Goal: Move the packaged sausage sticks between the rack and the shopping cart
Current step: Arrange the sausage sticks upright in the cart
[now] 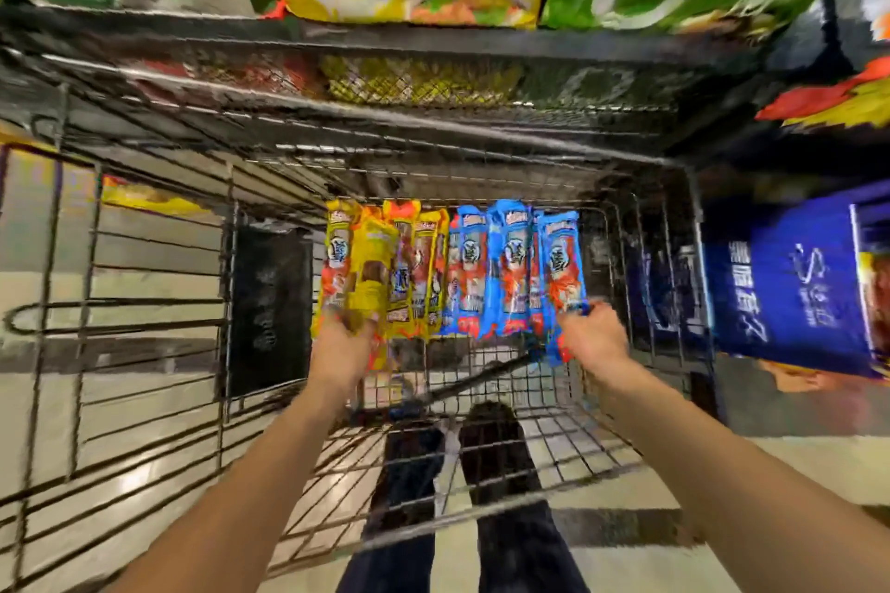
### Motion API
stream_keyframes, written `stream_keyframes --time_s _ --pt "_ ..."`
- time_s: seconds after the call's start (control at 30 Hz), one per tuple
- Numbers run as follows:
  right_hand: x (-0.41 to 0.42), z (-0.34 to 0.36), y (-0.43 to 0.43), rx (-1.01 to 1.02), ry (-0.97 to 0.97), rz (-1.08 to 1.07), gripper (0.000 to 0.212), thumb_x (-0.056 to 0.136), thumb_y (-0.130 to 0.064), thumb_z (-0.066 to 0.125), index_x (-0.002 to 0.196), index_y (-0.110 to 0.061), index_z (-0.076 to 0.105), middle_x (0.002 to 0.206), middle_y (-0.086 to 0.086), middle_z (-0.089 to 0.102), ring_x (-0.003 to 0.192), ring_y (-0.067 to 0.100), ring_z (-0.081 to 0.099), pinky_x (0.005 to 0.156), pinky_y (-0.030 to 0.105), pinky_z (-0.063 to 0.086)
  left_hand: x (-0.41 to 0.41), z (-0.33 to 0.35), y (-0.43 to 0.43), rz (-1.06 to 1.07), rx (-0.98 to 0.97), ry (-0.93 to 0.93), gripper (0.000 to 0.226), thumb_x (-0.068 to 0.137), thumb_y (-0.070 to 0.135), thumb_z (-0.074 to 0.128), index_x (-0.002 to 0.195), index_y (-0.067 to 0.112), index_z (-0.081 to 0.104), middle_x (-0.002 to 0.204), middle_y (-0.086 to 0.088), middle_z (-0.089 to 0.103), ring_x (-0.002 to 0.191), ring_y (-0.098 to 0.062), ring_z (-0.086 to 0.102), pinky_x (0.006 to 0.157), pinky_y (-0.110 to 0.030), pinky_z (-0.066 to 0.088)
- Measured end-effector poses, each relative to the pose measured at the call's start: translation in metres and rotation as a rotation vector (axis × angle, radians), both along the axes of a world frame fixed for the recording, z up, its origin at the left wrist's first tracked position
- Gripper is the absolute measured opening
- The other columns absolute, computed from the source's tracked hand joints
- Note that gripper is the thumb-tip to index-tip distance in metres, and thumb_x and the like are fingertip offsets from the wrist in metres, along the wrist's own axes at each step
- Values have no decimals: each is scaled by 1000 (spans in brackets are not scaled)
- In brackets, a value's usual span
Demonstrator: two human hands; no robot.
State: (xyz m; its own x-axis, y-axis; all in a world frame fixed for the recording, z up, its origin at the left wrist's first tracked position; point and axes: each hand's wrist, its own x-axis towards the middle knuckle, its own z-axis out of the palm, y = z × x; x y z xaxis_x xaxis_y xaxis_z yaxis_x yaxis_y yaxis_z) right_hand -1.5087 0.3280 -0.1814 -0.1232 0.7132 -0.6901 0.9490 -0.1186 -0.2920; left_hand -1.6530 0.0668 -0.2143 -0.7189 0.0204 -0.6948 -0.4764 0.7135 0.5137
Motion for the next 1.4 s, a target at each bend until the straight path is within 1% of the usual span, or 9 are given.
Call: stream_keyframes --time_s 0.2,0.3,0.4,0.6,0.73,0.93,1.07,1.17,1.4 --pt "-13 -56 10 -16 -16 103 42 88 -35 68 118 -5 62 116 21 66 108 36 62 83 36 47 -4 -66 10 -95 3 76 36 90 27 67 117 19 45 88 -14 62 79 -32 65 74 -52 56" --pt "-13 -82 11 4 -13 150 48 87 -43 62 119 -7 55 117 21 64 108 38 61 83 40 46 -9 -76 18 -257 -146 191 51 92 31 62 136 13 42 105 -15 67 90 -34 66 78 -40 53" --pt "-12 -99 11 -17 33 204 34 96 -31 57 120 -7 53 115 19 64 106 37 59 77 34 40 -14 -79 28 -352 -246 252 59 97 45 48 142 8 35 126 -15 60 102 -36 63 78 -36 46" --pt "-12 -109 11 -77 145 160 44 94 -34 61 129 -11 49 106 7 57 98 24 54 80 26 34 -22 -97 21 -387 -408 278 62 98 54 33 138 7 43 135 -20 51 122 -38 48 100 -48 39" --pt "-7 -112 10 -86 131 181 43 93 -36 61 127 -12 48 111 7 62 106 29 59 92 40 46 -24 -101 14 -319 -453 219 69 94 62 30 140 12 41 135 -16 51 122 -38 49 102 -56 36" --pt "-16 -101 9 -52 -50 203 36 94 -38 58 120 -14 53 100 6 64 91 27 59 81 31 46 -28 -85 6 -294 -396 146 62 91 66 34 129 19 47 122 -9 62 110 -33 60 97 -51 45" --pt "-10 -76 4 -62 28 110 12 93 -29 58 102 -20 57 104 9 68 90 28 61 78 28 45 -29 -56 3 -315 -256 116 51 91 63 43 124 24 51 120 -4 65 105 -28 64 94 -44 48" --pt "1 -40 -3 -72 86 120 24 94 -36 59 109 -17 62 103 4 67 94 27 62 79 29 46 -32 -21 5 -408 -165 59 44 98 48 44 122 13 55 119 -9 62 107 -30 61 92 -38 46" --pt "44 54 -27 -106 181 54 28 91 -34 62 113 -18 66 105 2 68 95 23 62 82 32 47 -28 63 2 -469 91 -194 21 96 29 56 96 9 63 96 -17 71 69 -20 69 68 -39 55"
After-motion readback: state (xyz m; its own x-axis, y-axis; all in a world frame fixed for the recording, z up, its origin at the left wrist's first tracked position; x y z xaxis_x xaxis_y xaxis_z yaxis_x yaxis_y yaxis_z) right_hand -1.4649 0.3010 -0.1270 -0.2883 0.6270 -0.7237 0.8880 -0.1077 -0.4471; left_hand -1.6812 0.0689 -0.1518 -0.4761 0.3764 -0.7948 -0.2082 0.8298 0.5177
